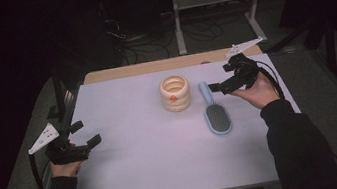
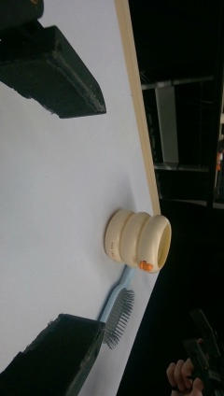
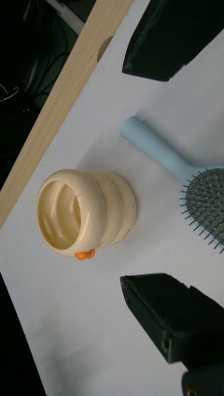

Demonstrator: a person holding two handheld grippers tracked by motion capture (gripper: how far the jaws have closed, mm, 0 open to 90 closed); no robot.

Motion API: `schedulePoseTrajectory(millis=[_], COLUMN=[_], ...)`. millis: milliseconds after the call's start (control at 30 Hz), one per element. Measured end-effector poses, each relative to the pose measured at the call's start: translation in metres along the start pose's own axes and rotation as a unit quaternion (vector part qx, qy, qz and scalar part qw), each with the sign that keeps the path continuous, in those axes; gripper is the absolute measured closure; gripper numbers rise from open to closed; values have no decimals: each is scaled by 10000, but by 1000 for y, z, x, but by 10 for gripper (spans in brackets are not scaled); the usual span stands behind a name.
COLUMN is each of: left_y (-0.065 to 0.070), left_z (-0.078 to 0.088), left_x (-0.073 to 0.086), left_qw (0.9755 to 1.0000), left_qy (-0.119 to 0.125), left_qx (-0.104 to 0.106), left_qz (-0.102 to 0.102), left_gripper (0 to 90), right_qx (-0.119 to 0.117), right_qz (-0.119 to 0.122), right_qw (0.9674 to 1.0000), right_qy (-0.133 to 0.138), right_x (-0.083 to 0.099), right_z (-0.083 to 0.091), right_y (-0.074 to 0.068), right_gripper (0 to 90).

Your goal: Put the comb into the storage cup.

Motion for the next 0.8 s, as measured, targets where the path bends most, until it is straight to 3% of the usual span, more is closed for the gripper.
schedulePoseTrajectory(millis=[500, 800], left_y=[-1, -1], left_z=[0, -1], left_x=[0, 0], left_qw=[10000, 10000], left_qy=[6, 8], left_qx=[11, 20], left_qz=[-2, -9], left_gripper=[0, 0], right_qx=[-23, -41], right_qz=[-12, -191], right_qw=[10000, 9998], right_qy=[-7, -40], right_x=[-3, 2], right_z=[-16, -28], right_y=[14, 26], right_gripper=[51, 91])
Point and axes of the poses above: each handheld gripper's, and its own axes: z roughly backward along the jaws, x roughly out of its underside, y roughly to its right, the point moved 4 cm from there along -z, roughly forward along the jaws, and after that the axes turned 9 degrees about -x, right-handed, at the moved point
